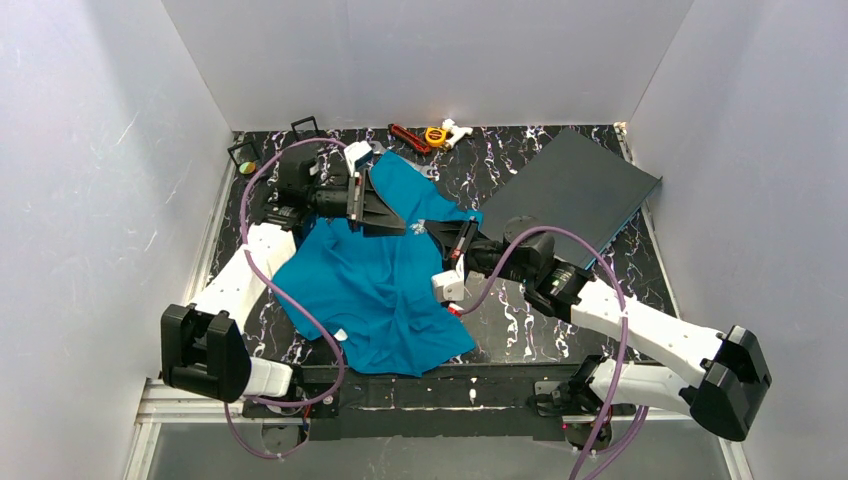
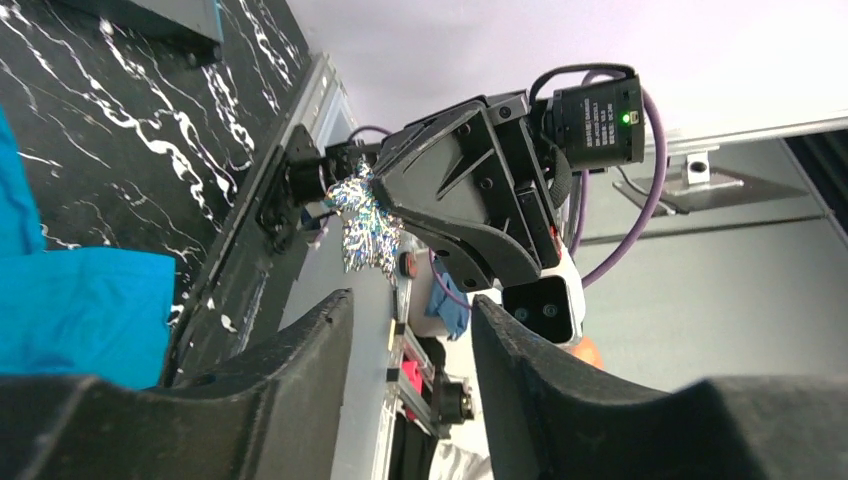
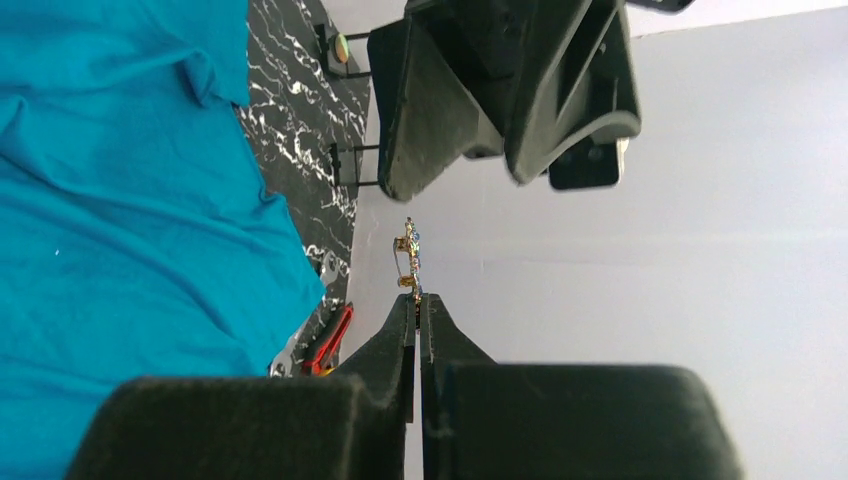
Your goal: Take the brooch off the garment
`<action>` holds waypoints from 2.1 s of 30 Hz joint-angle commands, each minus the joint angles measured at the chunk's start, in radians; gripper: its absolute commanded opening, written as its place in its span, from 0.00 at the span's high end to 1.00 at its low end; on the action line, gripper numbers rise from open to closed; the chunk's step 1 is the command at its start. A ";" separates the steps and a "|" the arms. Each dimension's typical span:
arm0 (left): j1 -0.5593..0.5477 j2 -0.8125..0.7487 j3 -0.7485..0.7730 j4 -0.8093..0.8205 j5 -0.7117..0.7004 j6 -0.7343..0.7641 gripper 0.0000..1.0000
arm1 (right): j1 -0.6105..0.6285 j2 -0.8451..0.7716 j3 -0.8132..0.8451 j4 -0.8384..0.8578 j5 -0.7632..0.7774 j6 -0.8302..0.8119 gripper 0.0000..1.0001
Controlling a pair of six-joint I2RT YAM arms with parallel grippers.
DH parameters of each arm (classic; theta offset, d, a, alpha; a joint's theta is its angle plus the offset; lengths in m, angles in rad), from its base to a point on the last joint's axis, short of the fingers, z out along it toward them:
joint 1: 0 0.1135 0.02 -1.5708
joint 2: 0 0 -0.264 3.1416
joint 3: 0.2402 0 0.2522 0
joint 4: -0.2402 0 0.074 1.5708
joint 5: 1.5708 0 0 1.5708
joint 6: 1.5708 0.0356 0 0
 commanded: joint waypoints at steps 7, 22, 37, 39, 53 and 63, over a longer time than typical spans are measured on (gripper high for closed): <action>-0.070 -0.028 -0.022 0.010 0.006 -0.011 0.62 | 0.040 -0.019 -0.027 0.153 0.003 -0.031 0.99; -0.062 -0.046 -0.019 0.020 -0.004 -0.023 0.81 | 0.064 -0.033 -0.047 0.149 0.007 -0.036 0.99; -0.042 -0.054 -0.030 0.021 0.004 -0.028 1.00 | 0.067 -0.042 -0.068 0.141 0.001 -0.069 0.92; -0.041 -0.058 -0.036 0.022 0.003 -0.025 1.00 | 0.067 -0.040 -0.067 0.135 0.005 -0.073 0.68; 0.114 -0.018 -0.038 0.033 -0.161 0.012 1.00 | 0.067 -0.039 -0.057 0.004 0.194 -0.016 0.02; 0.261 0.235 0.234 -0.023 -0.437 0.092 1.00 | -0.122 0.177 0.122 -0.294 0.418 0.297 0.02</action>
